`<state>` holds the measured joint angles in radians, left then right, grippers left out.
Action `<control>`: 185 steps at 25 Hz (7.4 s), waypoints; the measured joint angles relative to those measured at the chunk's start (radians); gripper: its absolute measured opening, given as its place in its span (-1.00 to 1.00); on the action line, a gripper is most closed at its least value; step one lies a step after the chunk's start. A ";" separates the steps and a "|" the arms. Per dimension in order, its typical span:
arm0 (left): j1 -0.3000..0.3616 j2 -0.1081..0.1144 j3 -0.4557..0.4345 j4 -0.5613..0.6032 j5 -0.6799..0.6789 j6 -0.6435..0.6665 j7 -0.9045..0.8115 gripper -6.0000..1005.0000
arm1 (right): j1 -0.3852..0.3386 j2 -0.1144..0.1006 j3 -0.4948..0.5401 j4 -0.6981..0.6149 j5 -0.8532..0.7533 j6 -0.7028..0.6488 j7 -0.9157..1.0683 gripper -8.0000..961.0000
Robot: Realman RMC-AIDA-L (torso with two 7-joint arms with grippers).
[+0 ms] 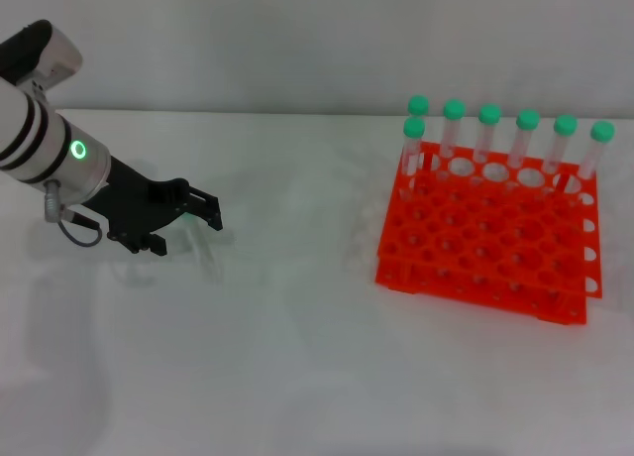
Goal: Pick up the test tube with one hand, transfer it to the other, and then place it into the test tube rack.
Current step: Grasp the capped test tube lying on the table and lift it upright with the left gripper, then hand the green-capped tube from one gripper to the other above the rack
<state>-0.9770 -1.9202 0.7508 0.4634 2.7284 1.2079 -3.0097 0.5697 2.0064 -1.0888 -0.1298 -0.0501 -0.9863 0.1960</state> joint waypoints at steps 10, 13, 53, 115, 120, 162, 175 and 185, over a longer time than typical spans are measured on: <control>-0.001 -0.002 0.008 -0.019 0.002 -0.026 0.003 0.54 | 0.001 -0.003 -0.040 -0.003 0.001 0.000 0.014 0.75; -0.003 -0.004 0.008 -0.029 0.003 -0.032 0.002 0.53 | 0.001 -0.003 -0.039 -0.002 0.002 0.000 0.014 0.75; -0.021 -0.018 0.012 -0.106 0.030 -0.101 0.002 -0.16 | 0.010 -0.003 -0.031 -0.003 0.003 0.005 0.014 0.75; 0.150 -0.165 0.009 -0.121 -1.514 -0.526 1.540 -0.61 | -0.010 0.001 0.002 -0.013 -0.013 0.002 0.091 0.76; 0.143 -0.167 0.010 -0.364 -1.925 -0.229 2.136 -0.61 | -0.036 -0.032 -0.119 -0.051 -0.035 0.002 0.250 0.76; 0.129 -0.187 0.348 -0.500 -1.832 0.109 2.464 -0.61 | 0.073 -0.082 -0.274 -0.361 -0.819 -0.373 0.943 0.75; 0.108 -0.187 0.347 -0.521 -1.789 0.104 2.464 -0.61 | 0.105 -0.054 -0.269 -0.361 -0.837 -0.305 0.937 0.75; 0.098 -0.187 0.347 -0.531 -1.769 0.099 2.464 -0.61 | 0.115 -0.043 -0.272 -0.361 -0.837 -0.309 0.941 0.65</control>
<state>-0.8785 -2.1076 1.0974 -0.0675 0.9597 1.3073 -0.5461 0.6850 1.9634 -1.3606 -0.4910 -0.8867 -1.2948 1.1370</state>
